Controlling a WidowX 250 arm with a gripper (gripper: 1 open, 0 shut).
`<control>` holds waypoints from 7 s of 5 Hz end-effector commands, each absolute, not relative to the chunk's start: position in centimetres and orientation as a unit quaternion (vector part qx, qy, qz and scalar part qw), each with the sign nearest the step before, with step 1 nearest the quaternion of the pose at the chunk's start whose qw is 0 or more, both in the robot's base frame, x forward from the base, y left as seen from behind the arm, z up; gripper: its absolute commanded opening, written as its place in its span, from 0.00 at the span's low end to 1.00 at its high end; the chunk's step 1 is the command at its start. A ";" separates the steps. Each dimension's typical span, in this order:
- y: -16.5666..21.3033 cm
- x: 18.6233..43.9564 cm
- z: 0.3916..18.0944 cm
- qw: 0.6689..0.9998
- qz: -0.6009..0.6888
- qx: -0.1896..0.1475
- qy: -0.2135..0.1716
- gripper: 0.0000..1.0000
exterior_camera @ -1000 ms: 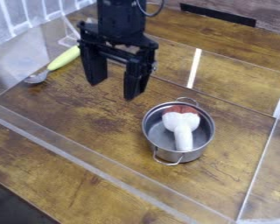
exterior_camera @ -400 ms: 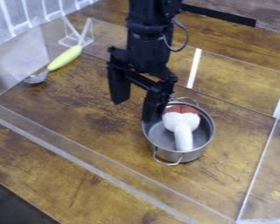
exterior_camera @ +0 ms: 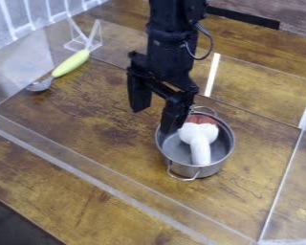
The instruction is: Remove the mushroom from the silver pot and put it on the table
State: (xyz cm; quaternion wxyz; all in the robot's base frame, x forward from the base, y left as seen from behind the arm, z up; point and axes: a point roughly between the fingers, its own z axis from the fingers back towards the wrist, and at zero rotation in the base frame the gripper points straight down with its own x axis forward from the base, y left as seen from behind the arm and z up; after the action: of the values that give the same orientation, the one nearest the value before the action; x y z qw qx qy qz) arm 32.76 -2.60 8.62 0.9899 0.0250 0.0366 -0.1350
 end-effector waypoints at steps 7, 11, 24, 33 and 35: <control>-5.9 36.6 10.7 0.956 -0.287 0.050 -0.031 1.00; -5.0 37.4 12.5 0.982 -0.172 0.068 -0.048 1.00; -5.8 36.7 4.9 1.000 -0.010 0.025 -0.013 0.00; -3.4 37.4 6.5 0.999 0.037 0.015 -0.029 0.00; -2.6 37.8 7.6 0.998 0.044 0.014 -0.043 0.00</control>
State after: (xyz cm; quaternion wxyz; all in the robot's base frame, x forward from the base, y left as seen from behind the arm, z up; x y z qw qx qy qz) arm 36.75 -3.28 3.84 0.9992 0.0195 0.0111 0.0338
